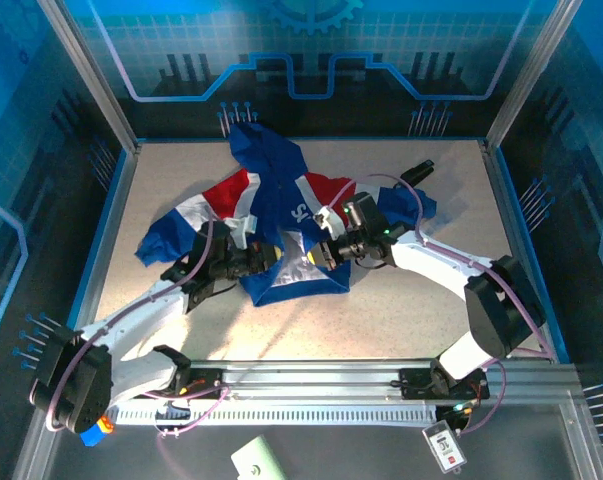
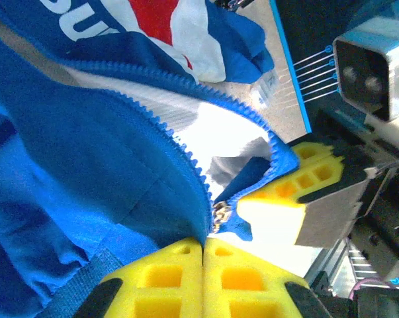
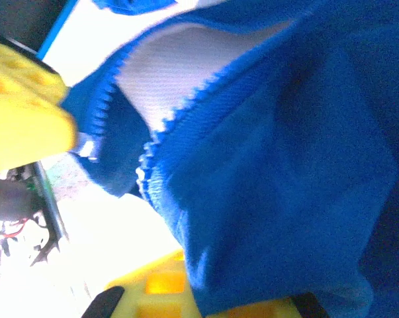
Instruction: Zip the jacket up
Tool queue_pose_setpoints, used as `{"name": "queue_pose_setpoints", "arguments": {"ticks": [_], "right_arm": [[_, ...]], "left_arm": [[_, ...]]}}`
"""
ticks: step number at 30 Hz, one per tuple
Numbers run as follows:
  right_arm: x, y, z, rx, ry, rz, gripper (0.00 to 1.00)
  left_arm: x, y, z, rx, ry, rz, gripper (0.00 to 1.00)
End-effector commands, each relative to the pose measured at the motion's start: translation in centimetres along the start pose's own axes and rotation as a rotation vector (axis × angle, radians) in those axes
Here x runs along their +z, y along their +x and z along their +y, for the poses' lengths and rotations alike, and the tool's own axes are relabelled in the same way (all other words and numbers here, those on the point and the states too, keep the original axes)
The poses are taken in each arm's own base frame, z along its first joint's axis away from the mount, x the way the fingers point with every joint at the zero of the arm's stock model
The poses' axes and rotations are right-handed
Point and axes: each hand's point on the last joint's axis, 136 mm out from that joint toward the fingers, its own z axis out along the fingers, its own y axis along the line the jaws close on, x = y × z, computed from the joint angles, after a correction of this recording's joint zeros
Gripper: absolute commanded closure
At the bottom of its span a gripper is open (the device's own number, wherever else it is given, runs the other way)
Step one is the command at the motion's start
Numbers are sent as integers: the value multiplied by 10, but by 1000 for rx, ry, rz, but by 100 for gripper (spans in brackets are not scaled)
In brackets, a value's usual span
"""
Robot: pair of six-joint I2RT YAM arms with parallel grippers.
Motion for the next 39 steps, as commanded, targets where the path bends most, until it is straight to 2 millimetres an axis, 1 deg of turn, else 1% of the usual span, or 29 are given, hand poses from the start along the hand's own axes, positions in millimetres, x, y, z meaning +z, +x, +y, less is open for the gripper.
{"name": "queue_pose_setpoints", "arguments": {"ticks": [1, 3, 5, 8, 12, 16, 21, 25, 35, 39], "right_arm": [[-14, -20, 31, -164, -126, -63, 100], [-16, -25, 40, -189, -174, -74, 100], [-17, -27, 47, -201, -214, -73, 100], [-17, -28, 55, -202, -277, -62, 100], [-17, -29, 59, -196, -330, -44, 100], [-16, -30, 61, -197, -351, -32, 100], [-11, -31, 58, -174, -357, -8, 100], [-9, -31, 57, -165, -363, -4, 100], [-12, -33, 56, -132, -394, -22, 100], [-12, -35, 56, -123, -403, -27, 100]], "left_arm": [[-11, -3, -17, 178, 123, -80, 100], [-19, -6, -26, 264, 172, -136, 100], [-24, -4, -31, 353, 211, -171, 100], [-28, 0, -36, 420, 243, -183, 100], [-29, 4, -44, 482, 294, -170, 100], [-26, 5, -43, 506, 312, -168, 100], [-27, -3, -48, 525, 342, -223, 100], [-25, -6, -45, 521, 326, -236, 100], [-26, -1, -38, 540, 309, -252, 100], [-27, 0, -38, 542, 313, -254, 100]]}}
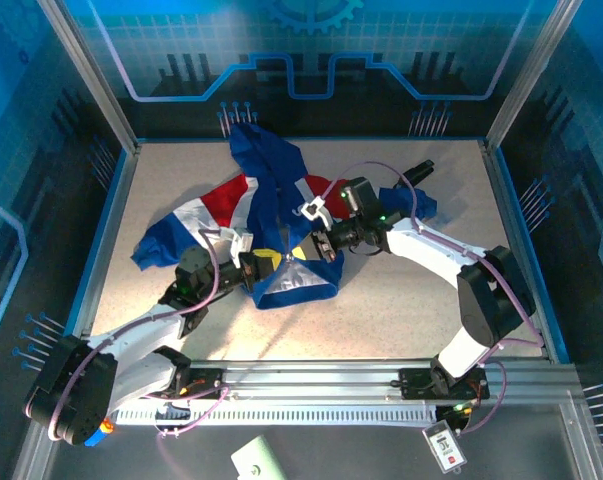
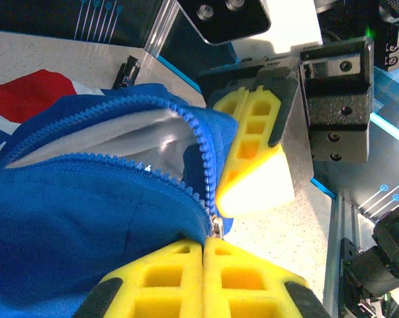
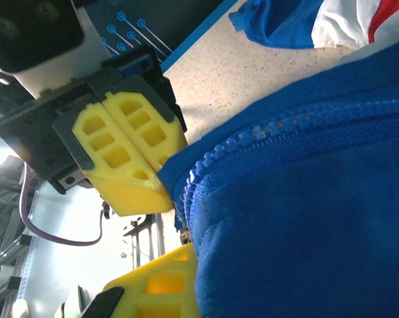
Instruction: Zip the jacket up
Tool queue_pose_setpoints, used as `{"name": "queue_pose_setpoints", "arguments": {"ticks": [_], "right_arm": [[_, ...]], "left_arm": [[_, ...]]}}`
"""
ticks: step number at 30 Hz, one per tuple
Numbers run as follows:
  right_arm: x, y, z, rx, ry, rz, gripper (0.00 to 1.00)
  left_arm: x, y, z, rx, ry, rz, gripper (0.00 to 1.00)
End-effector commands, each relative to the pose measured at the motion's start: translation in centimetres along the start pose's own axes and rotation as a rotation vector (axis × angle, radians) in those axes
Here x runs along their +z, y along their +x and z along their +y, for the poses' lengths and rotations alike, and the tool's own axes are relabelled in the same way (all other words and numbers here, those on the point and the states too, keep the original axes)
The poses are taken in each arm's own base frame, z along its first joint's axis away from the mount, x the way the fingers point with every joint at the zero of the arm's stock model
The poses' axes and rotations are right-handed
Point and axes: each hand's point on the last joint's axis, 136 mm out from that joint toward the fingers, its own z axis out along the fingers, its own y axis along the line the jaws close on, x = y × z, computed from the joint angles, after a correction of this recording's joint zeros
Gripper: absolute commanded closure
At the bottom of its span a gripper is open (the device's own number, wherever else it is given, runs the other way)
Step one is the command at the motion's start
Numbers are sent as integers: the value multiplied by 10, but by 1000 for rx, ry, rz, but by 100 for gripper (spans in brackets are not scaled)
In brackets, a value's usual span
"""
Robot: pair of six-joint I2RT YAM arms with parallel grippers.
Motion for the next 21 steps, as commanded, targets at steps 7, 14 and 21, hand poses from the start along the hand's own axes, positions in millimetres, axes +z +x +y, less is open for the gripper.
{"name": "queue_pose_setpoints", "arguments": {"ticks": [7, 14, 21], "right_arm": [[-1, -10, 4, 3, -48, -21, 100], [1, -7, 5, 4, -54, -14, 100], [3, -8, 8, 1, -68, -16, 100]], "left_arm": [[-6, -12, -7, 67, 19, -62, 100], [-12, -22, -7, 90, -13, -115, 100], [-11, -22, -7, 87, -6, -111, 100]]}}
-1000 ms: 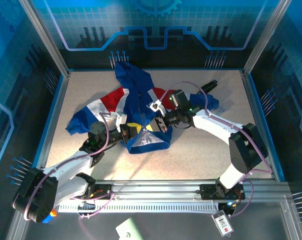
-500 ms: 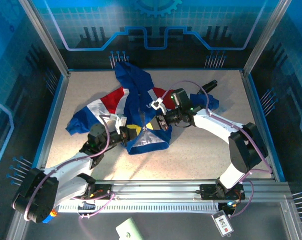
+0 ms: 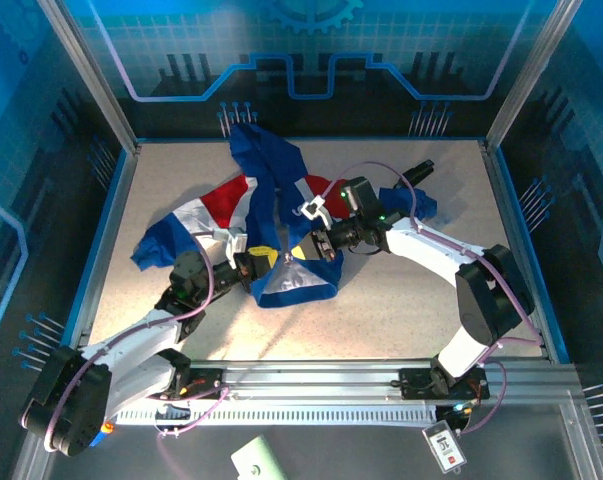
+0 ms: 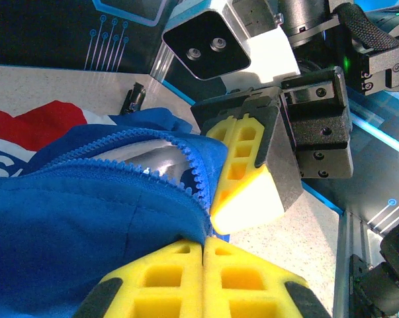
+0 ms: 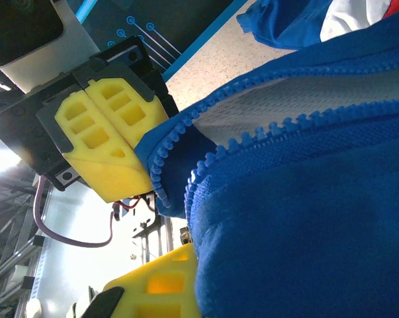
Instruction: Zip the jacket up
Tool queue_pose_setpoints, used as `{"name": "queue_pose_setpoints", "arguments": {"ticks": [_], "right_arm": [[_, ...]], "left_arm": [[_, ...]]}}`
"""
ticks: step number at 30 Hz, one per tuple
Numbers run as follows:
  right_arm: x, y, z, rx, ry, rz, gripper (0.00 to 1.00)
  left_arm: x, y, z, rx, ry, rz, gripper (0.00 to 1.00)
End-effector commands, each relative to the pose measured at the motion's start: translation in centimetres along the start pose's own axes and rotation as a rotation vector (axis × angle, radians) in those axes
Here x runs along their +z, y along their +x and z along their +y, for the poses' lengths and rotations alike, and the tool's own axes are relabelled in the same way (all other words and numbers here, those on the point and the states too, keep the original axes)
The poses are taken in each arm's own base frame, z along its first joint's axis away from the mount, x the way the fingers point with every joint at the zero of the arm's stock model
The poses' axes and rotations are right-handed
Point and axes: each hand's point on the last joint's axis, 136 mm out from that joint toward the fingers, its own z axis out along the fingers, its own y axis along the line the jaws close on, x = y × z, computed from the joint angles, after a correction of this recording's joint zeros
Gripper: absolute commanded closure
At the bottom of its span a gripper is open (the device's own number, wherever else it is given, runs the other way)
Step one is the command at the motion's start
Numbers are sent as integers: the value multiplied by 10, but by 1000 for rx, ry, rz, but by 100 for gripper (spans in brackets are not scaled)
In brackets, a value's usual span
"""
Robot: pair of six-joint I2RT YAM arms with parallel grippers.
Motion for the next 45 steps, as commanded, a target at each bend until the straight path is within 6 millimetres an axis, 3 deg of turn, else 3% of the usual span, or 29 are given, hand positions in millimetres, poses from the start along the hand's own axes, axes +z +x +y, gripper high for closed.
{"name": "queue_pose_setpoints", "arguments": {"ticks": [1, 45], "right_arm": [[2, -8, 6, -20, -38, -14, 100], [4, -23, 12, -25, -99, -61, 100]], "left_arm": [[-2, -7, -2, 43, 13, -40, 100], [6, 0, 0, -16, 56, -43, 100]]}}
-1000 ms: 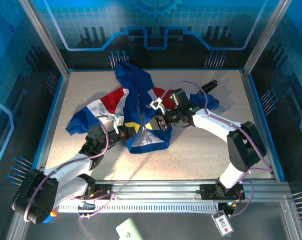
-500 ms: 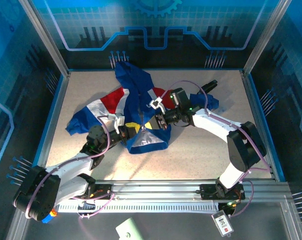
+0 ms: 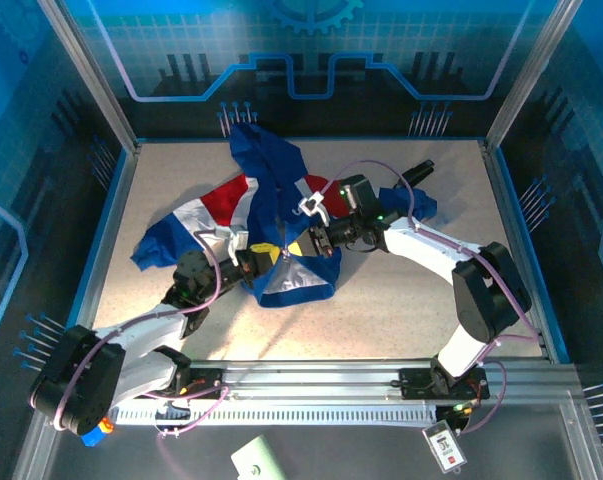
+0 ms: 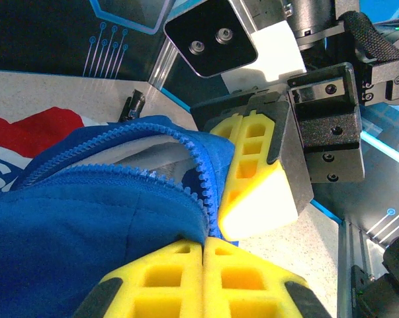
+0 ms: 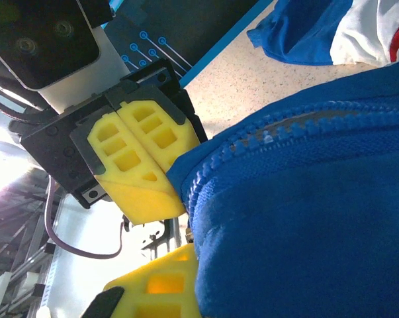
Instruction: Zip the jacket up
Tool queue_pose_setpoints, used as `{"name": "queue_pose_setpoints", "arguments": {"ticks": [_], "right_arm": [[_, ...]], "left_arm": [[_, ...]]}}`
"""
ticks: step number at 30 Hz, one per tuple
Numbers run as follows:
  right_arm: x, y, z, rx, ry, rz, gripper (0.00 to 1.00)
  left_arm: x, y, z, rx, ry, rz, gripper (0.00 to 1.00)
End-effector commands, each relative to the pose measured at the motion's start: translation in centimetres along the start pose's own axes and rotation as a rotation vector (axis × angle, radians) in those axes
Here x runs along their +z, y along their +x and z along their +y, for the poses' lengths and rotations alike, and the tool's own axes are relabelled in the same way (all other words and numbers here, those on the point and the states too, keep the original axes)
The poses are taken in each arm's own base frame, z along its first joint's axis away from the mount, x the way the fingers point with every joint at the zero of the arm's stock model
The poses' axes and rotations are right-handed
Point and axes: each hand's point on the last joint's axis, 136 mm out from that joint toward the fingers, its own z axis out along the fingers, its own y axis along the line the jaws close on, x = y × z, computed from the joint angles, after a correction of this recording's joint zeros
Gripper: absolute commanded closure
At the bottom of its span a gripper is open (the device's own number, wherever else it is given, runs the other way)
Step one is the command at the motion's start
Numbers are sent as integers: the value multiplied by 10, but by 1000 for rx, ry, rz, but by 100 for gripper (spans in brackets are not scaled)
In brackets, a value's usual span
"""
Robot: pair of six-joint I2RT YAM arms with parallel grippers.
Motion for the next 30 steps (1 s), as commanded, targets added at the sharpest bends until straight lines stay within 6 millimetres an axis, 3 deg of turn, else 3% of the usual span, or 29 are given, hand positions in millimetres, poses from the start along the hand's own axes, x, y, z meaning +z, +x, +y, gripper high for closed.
{"name": "queue_pose_setpoints", "arguments": {"ticks": [1, 15, 30], "right_arm": [[1, -12, 9, -30, -57, -29, 100], [-6, -15, 9, -10, -96, -75, 100], [-12, -20, 22, -26, -169, -108, 100]], "left_arm": [[-3, 1, -6, -5, 39, -14, 100], [-4, 1, -6, -10, 38, -26, 100], [-2, 0, -4, -51, 46, -41, 100]]}}
